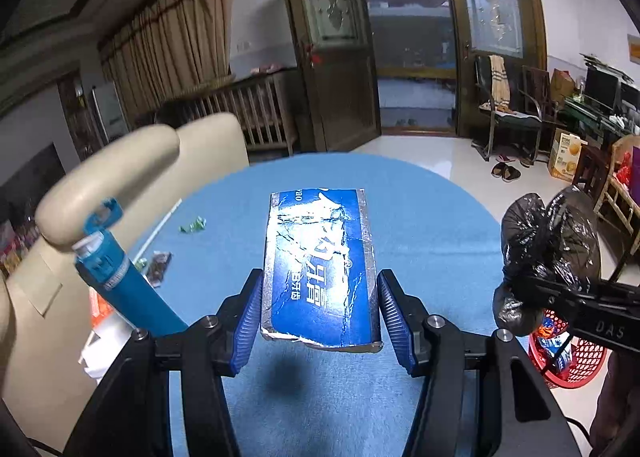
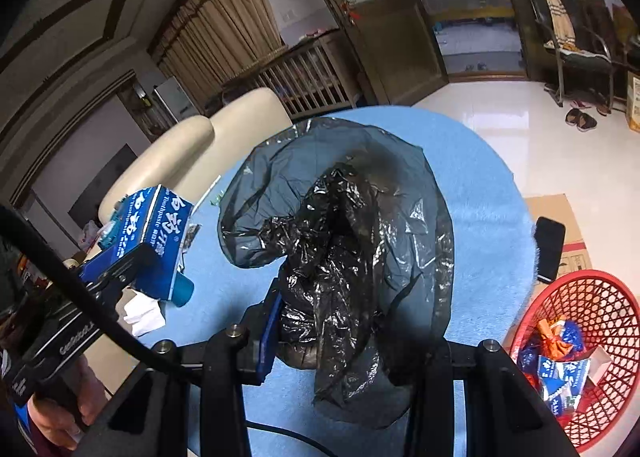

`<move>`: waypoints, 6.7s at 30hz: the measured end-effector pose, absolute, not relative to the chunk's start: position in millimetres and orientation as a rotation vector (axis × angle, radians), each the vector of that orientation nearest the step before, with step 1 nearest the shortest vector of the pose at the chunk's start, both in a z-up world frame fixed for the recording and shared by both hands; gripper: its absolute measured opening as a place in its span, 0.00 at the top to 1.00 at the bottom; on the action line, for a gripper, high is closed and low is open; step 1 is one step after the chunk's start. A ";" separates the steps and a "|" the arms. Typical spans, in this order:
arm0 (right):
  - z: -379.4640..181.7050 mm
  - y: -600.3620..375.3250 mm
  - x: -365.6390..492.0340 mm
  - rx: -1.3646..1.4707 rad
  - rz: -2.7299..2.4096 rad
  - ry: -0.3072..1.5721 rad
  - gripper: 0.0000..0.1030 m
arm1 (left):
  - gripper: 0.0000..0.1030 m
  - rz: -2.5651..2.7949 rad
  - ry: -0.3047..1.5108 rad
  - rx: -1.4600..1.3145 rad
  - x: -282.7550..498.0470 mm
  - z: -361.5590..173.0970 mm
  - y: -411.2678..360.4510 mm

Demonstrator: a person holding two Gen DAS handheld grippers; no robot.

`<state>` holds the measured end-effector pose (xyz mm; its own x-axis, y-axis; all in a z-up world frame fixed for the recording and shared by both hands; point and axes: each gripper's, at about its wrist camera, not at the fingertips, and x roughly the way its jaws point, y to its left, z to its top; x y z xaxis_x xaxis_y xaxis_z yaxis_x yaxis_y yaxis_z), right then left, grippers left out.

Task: Collect trash
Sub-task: 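Carry the black bag and toothpaste box toward the red wastebasket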

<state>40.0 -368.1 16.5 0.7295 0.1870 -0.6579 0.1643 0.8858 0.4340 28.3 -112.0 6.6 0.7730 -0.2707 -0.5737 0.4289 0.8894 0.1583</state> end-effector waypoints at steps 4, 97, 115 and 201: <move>27.4 -374.9 24.5 0.491 0.014 0.732 0.58 | 0.44 -0.381 0.540 0.301 15.0 16.1 -112.1; 76.1 -404.0 -85.7 0.579 -0.106 0.549 0.58 | 0.43 -0.514 0.415 0.481 -57.9 35.9 -162.7; 81.7 -407.2 -101.7 0.618 -0.142 0.531 0.58 | 0.43 -0.555 0.407 0.524 -65.4 35.4 -174.2; 74.6 -439.7 -124.2 0.843 -0.352 0.521 0.58 | 0.43 -0.738 0.489 0.706 -56.9 6.2 -253.5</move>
<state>-124.2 -439.7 74.6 0.8199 -0.0902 -0.5654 0.4904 0.6202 0.6122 -56.9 -253.5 6.2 0.6484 -0.4351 -0.6247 0.7449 0.5320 0.4026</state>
